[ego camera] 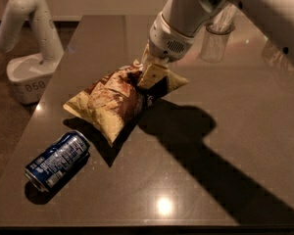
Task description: Move brown chip bag near pepsi can
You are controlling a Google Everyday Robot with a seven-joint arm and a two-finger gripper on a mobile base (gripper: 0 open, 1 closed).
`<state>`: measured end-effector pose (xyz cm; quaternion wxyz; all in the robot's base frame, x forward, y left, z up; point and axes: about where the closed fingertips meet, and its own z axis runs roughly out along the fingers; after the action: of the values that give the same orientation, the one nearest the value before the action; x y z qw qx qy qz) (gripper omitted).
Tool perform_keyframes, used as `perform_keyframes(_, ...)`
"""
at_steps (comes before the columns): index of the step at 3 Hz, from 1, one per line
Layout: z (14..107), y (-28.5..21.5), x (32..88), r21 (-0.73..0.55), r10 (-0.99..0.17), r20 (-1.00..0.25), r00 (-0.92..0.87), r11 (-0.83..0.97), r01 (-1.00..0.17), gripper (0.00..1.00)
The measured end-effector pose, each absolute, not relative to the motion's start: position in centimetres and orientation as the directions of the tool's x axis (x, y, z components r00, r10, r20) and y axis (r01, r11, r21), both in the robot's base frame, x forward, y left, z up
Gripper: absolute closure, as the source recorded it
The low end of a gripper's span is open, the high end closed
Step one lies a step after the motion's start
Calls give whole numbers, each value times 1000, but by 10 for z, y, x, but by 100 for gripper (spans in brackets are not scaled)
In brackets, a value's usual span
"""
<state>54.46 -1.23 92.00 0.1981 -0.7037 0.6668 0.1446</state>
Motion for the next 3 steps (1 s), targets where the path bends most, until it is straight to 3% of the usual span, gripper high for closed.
perform_keyframes(3, 900, -2, 523, -53, -874, -481, 74, -55, -997, 13)
